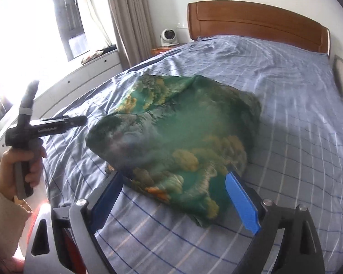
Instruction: Fold large clothes
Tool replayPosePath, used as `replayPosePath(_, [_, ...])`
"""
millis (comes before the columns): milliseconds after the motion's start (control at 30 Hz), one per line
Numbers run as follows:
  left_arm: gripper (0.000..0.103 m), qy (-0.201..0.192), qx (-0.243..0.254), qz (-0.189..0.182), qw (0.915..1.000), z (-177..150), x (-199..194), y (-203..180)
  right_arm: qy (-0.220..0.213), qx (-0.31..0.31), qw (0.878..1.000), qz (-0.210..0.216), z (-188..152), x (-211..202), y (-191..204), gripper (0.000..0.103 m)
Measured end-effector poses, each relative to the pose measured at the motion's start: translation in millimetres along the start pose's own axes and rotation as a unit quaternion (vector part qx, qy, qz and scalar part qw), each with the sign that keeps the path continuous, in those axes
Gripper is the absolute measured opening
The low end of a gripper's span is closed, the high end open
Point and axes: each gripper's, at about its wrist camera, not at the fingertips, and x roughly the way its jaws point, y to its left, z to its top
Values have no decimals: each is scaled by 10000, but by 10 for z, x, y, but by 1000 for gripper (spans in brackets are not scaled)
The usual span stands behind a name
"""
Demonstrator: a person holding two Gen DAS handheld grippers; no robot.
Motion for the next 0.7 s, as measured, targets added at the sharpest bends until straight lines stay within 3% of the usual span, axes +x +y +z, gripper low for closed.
replayPosePath(267, [98,-15,32,75,10000,18,-29,-14,186,356,9992,2,-176,24,-152,91])
replayPosePath(333, [98,21,-88,-138,9999,57,0,28,210,393,9990,33,-197,15,-179,91])
replayPosePath(367, [98,66,-264,-515,9983,95,22,83,219,414,9989,53,-205,21,-190,91])
replayPosePath(400, [98,137,-577,-1202,9910,142,71,183,224,465,9986,97,-206,32,-218,91])
replayPosePath(433, [98,223,-963,-1990,9750,185,152,305,208,582,9979,177,-196,39,-277,91])
replayPosePath(500, [98,697,-1777,-3388,9213,258,466,521,139,864,9957,305,-175,37,-427,91])
replayPosePath(533, [98,951,-1967,-3648,9051,282,624,562,86,1060,9937,365,-158,41,-529,91])
replayPosePath(567, [98,1154,-2059,-3746,8966,300,787,583,46,1220,9917,403,-142,53,-608,91])
replayPosePath(667, [98,1490,-2025,-3710,8940,298,1184,538,5,1841,9810,616,-84,183,-977,91])
replayPosePath(700, [98,1638,-2067,-3807,8863,273,1325,502,63,2058,9757,754,-63,279,-1110,91])
